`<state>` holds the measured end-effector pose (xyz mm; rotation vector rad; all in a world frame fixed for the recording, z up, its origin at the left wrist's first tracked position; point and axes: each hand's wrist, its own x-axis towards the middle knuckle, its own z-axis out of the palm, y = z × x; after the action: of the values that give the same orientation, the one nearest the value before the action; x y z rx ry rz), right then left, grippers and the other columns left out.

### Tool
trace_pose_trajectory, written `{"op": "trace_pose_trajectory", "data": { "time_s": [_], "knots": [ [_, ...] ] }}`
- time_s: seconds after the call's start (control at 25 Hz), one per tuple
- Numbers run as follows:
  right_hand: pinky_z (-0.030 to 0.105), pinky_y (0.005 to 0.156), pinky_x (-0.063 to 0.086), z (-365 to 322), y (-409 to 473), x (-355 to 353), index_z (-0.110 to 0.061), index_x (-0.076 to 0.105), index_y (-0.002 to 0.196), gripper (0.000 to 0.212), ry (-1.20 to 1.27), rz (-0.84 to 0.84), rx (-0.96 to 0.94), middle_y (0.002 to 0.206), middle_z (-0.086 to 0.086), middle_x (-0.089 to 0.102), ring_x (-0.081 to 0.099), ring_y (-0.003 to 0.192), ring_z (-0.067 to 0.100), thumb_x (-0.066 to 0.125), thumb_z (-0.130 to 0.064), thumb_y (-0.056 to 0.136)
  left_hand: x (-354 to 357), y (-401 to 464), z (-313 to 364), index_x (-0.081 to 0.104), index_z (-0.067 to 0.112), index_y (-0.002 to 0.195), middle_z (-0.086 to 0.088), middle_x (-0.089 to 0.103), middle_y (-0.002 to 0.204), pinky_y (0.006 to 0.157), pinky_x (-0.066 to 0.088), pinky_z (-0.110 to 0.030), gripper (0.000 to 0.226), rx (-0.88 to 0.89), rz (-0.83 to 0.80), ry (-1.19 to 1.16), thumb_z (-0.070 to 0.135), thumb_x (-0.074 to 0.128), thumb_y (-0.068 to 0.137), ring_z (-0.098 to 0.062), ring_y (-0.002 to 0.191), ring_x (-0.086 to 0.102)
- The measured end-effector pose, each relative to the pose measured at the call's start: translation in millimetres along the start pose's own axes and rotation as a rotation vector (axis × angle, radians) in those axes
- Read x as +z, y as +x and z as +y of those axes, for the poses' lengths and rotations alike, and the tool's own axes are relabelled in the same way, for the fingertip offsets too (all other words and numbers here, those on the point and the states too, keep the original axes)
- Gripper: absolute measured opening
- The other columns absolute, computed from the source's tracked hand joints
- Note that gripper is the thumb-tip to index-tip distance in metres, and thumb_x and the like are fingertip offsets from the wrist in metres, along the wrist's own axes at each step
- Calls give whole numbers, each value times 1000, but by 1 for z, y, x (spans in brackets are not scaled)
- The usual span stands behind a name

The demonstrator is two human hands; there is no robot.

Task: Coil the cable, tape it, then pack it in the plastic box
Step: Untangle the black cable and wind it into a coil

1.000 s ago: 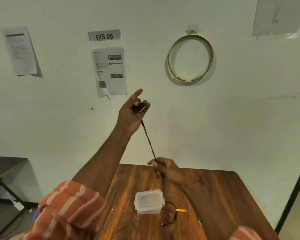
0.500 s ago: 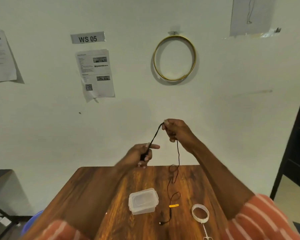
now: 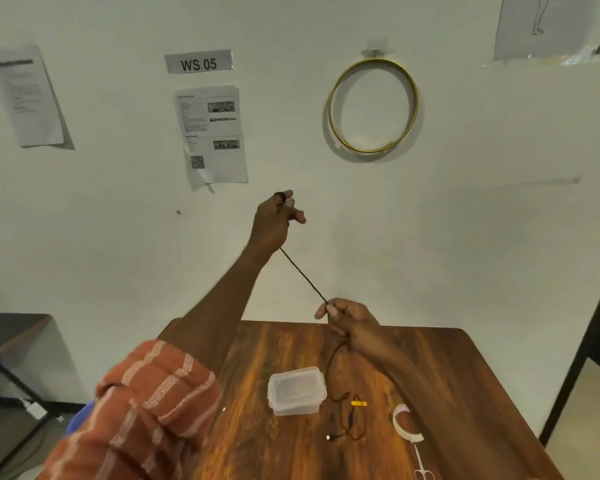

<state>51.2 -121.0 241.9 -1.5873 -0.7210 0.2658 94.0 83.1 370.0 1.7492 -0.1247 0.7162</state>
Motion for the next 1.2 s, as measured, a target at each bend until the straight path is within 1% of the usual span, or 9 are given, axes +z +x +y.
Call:
{"op": "trace_pose_trajectory", "data": {
  "time_s": [0.08,0.16,0.24,0.4,0.64,0.8,0.92,1.12,1.2],
  "knots": [
    [16,41,25,-29,10,-11,-5,65,93,26,6,41,-70,53,-10,36,29,46,4,43,-15,103,4,-1,-26,62,2,115,-8,73,73,95,52,-39,34,24,-160,362,25,43,99,-19,94,69],
    [18,43,19,-59,28,-28,-11,64,89,26,-20,95,-114,51,-12,36,26,46,4,43,-16,103,14,-19,-44,61,-2,118,-13,71,74,78,57,-38,35,-152,-350,355,22,40,102,-26,82,71],
    [19,44,20,-79,52,-45,-13,65,87,27,-102,135,-129,53,-11,35,26,46,5,44,-20,103,23,-49,-56,57,-6,123,-9,62,67,54,50,-27,39,-369,-506,20,19,33,105,-21,53,61],
    [21,46,24,-71,92,-72,-17,66,79,28,-148,146,-83,58,-7,37,28,49,8,48,-25,100,35,-85,-61,58,-4,124,5,41,54,47,39,-22,47,-497,-629,-724,27,28,105,-4,34,30],
    [29,60,46,7,56,-36,-13,63,78,30,228,56,95,69,2,58,51,64,17,56,-37,96,32,-46,-6,57,-2,125,6,41,53,54,46,-19,44,-326,-488,-1060,28,35,102,-5,35,36],
    [32,70,54,8,2,2,-7,62,84,28,416,-193,100,67,9,59,56,67,23,67,-35,86,22,7,13,46,-6,133,6,47,52,73,52,-26,41,-176,-109,-870,22,36,105,-11,48,52],
    [22,49,41,-19,-27,2,-5,61,103,26,366,-232,87,60,3,39,35,51,14,52,-29,98,10,27,11,47,3,126,0,51,54,57,50,-17,26,-89,16,-505,13,36,105,-18,63,70],
    [11,48,31,-89,-48,-45,0,67,93,27,-148,-11,-116,54,-12,44,37,48,1,49,-19,100,-11,18,-33,62,9,105,0,61,51,88,53,-29,18,-8,-97,121,13,44,102,-33,99,70],
    [8,48,31,-108,-41,-61,-5,71,90,24,-264,136,-185,50,-17,48,41,47,-1,51,-14,100,-17,9,-43,62,2,114,-4,63,56,63,52,-22,25,-126,-202,181,17,45,102,-26,72,72]
  ]
}}
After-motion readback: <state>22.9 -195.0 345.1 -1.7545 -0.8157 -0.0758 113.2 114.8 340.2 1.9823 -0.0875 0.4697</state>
